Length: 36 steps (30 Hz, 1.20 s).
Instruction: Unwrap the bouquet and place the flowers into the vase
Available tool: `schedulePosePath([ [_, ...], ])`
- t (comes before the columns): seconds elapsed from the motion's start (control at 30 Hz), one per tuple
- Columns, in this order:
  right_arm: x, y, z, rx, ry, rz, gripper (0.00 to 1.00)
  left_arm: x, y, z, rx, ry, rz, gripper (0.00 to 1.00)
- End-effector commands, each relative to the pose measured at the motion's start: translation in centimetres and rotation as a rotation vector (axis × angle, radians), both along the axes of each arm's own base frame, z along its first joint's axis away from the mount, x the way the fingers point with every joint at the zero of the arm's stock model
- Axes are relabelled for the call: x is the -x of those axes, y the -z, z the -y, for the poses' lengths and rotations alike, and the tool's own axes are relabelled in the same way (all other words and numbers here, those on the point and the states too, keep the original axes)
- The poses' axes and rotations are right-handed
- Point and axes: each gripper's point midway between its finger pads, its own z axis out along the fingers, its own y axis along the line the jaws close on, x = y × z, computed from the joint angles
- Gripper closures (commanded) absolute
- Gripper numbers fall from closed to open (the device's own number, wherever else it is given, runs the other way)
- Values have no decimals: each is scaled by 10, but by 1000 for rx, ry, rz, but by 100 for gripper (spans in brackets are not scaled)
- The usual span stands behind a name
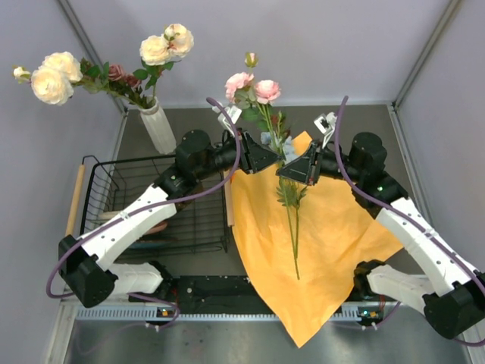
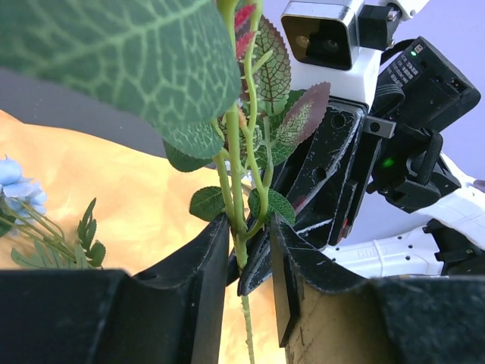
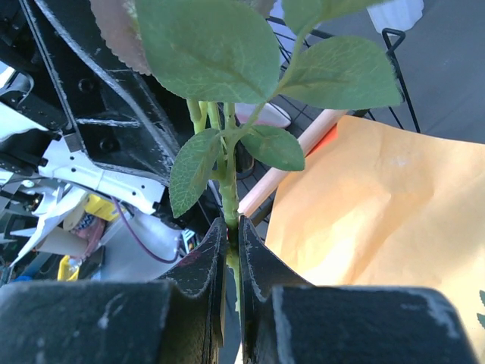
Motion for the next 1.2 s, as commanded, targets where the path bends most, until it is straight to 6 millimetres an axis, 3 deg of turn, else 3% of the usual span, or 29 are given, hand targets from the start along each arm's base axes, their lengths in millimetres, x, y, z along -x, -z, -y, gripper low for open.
schedulePosePath([
  [0.0, 9, -38, -2, -39, -17, 123, 100, 4, -29, 0, 70, 21, 70, 70],
  [0.13, 8, -36, -3, -29, -19, 119, 100, 3, -29, -4, 66, -6, 77, 99],
  [0.3, 9, -35, -4, -29, -33, 117, 100, 1, -32, -10, 56, -41, 91, 100],
  [0.5, 11, -37, -4, -29, -42, 123, 100, 1, -32, -10, 54, -38, 84, 83],
  [0.67, 12, -35, -4, -22, -47, 113, 100, 2, -37, -12, 67, -44, 101, 98],
  [0.77, 11, -32, -2, -13, -31, 96, 77, 2, -42, -16, 76, -64, 125, 100],
  [0.8, 11, -34, -2, -11, -22, 95, 58, 2, -42, -18, 74, -73, 138, 100],
  [0.9, 1, -27, 5, 30, 64, 69, 29, -1, -47, -29, 56, -135, 181, 100],
  [1.03, -8, -25, 20, 84, 181, 75, 17, -9, -58, -58, 12, -287, 252, 100],
  [1.17, -26, -26, 48, 147, 385, 87, 15, -10, -88, -113, -8, -522, 380, 100],
])
